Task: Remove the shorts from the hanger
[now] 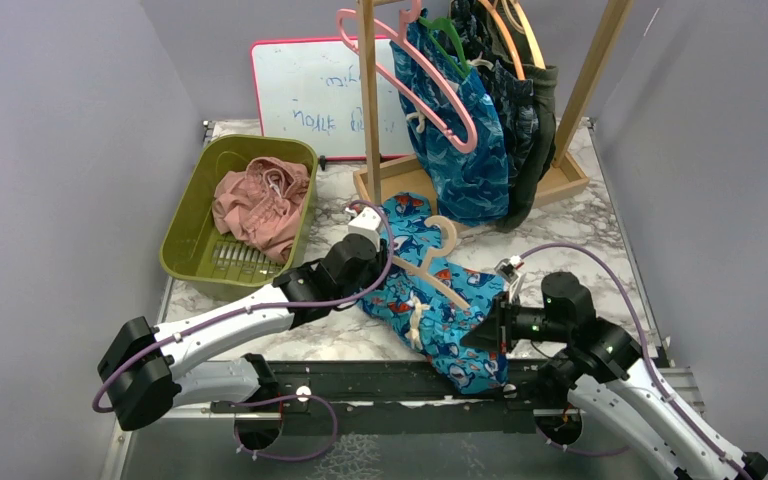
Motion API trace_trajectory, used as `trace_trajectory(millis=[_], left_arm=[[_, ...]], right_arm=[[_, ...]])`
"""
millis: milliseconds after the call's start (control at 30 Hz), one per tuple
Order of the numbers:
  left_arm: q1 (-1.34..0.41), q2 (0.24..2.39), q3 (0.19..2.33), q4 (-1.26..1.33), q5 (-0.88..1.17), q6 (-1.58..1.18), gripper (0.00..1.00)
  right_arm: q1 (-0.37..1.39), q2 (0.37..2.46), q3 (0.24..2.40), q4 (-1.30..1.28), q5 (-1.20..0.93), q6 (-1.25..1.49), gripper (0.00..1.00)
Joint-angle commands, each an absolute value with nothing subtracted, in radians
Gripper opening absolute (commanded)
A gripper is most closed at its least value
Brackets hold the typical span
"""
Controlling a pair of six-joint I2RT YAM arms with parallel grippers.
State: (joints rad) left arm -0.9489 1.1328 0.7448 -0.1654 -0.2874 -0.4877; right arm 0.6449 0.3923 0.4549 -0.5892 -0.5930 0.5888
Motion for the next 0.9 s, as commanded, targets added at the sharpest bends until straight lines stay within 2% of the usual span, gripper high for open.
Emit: trace_trajectory(millis=[0,67,167,200,300,400,600,700,867], left_arm=[[-0.951,1.12,0.742,-0.139,-0.454,-0.463,0.18],[-0.95,1.137,0.764,-0.136,-0.434,-0.429,0.16],[-0.949,1.17,0.814,-0.176,-0.423,-0.408,0.01],[-0.947,1.172,0.82,-0.186,-0.43,-0.405,0.0],[-0.906,1.153,0.812,-0.184,-0.418,-0.391,0.0],[-0.811,1.133,0.798,-0.178,-0.323,-0.387,0.0],[-0.657,1.156,0.816,-0.181,-0.219,-0.361,0.0],[-0.6,1.209,0.855,-0.25,-0.224,-0.345,0.0],[-0.515,1.213,0.783,-0.238,-0.211,-0.366,0.0]], right_arm=[[0.647,0.318,0.474,-0.573,-0.572,0.606,0.01],[0.647,0.311,0.473,-0.57,-0.582,0.621,0.01],[0.646,0.336,0.477,-0.584,-0.609,0.624,0.01],[0.647,0.346,0.486,-0.606,-0.595,0.626,0.01],[0.647,0.353,0.496,-0.62,-0.59,0.621,0.01],[0.647,0.362,0.506,-0.577,-0.607,0.624,0.01],[0.647,0.472,0.551,-0.568,-0.682,0.533,0.01],[0.647,0.5,0.572,-0.589,-0.664,0.5,0.01],[0.647,0.418,0.583,-0.542,-0.564,0.489,0.01]])
